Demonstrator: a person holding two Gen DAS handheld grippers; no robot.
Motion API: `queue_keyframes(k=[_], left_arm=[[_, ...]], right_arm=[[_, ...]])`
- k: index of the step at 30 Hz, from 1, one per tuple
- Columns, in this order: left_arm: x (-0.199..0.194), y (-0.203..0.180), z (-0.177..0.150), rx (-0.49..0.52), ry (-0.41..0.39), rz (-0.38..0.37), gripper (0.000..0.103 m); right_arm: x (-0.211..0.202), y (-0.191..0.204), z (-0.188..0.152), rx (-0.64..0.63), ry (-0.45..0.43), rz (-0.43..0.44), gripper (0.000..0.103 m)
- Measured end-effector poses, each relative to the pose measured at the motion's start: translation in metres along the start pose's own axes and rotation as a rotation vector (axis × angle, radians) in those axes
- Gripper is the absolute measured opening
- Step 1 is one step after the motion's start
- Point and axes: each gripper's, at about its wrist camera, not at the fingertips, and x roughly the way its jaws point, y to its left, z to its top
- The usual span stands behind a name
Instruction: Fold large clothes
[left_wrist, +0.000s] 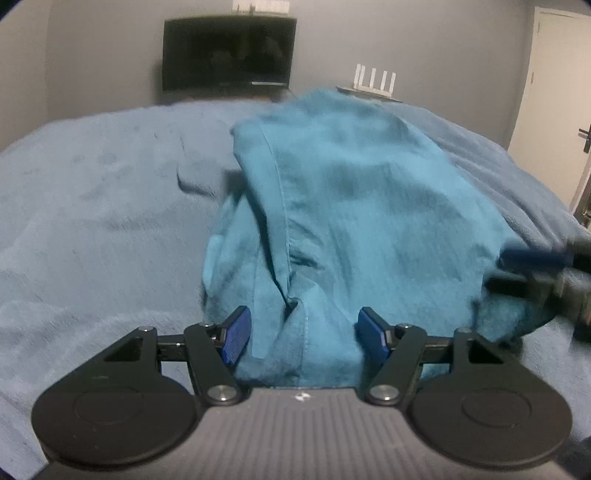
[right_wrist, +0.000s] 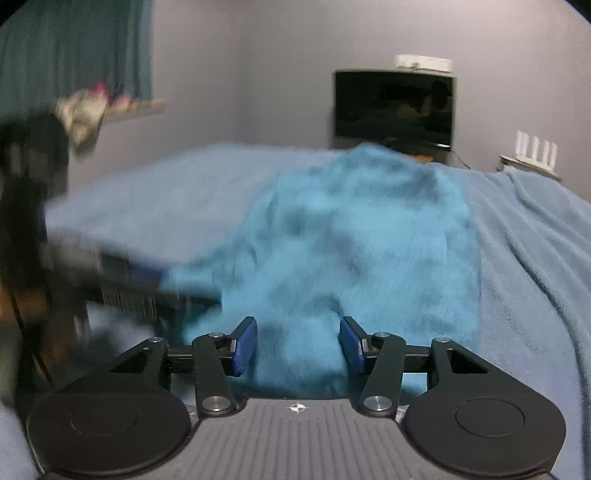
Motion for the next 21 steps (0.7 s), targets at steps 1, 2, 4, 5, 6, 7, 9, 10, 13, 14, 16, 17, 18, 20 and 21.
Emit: queue_keyframes(k=[1, 2, 4, 5, 6, 7, 9, 10, 13, 14, 16, 17, 18, 20, 21], left_arm=[[0.000, -0.001, -0.001, -0.002, 0.010, -0.010, 0.056], [0.001, -0.001, 0.000, -0.009, 0.019, -0.030, 0.044], [0.002, 0.005, 0.002, -0.050, 0.042, -0.071, 0.033], [0.002, 0.008, 0.002, -0.075, 0.049, -0.086, 0.024], [0.002, 0.014, 0.002, -0.113, 0.058, -0.113, 0.021], [0.002, 0.022, 0.003, -0.168, 0.061, -0.146, 0.015], [-0.004, 0.037, 0.004, -0.259, 0.041, -0.245, 0.010], [-0.010, 0.041, 0.005, -0.277, 0.006, -0.301, 0.010], [-0.021, 0.044, 0.010, -0.256, -0.041, -0.380, 0.009], [-0.021, 0.044, 0.010, -0.254, -0.043, -0.401, 0.009], [-0.014, 0.045, 0.006, -0.262, -0.014, -0.381, 0.010], [-0.008, 0.046, 0.003, -0.276, -0.002, -0.365, 0.010], [-0.001, 0.048, 0.000, -0.294, 0.014, -0.354, 0.012], [0.015, 0.054, -0.004, -0.347, 0.052, -0.350, 0.046], [0.020, 0.058, -0.006, -0.389, 0.065, -0.356, 0.057]], right_arm=[[-0.002, -0.002, 0.005, 0.021, -0.022, -0.011, 0.053], [-0.002, -0.003, 0.011, 0.027, -0.040, -0.033, 0.053], [0.006, -0.006, 0.025, 0.009, -0.053, -0.116, 0.053], [0.013, -0.010, 0.033, 0.013, -0.062, -0.169, 0.053], [0.020, -0.016, 0.041, 0.042, -0.073, -0.213, 0.054], [0.027, -0.025, 0.047, 0.084, -0.078, -0.232, 0.054], [0.047, -0.043, 0.056, 0.180, -0.056, -0.238, 0.054], [0.055, -0.049, 0.058, 0.218, -0.037, -0.239, 0.054], [0.069, -0.058, 0.060, 0.289, -0.010, -0.239, 0.055], [0.073, -0.058, 0.062, 0.283, -0.007, -0.240, 0.055], [0.078, -0.054, 0.066, 0.226, 0.003, -0.245, 0.055], [0.082, -0.052, 0.069, 0.198, 0.009, -0.250, 0.056], [0.088, -0.052, 0.072, 0.171, 0.020, -0.251, 0.056], [0.097, -0.052, 0.077, 0.166, 0.048, -0.232, 0.057], [0.103, -0.054, 0.079, 0.175, 0.068, -0.198, 0.057]])
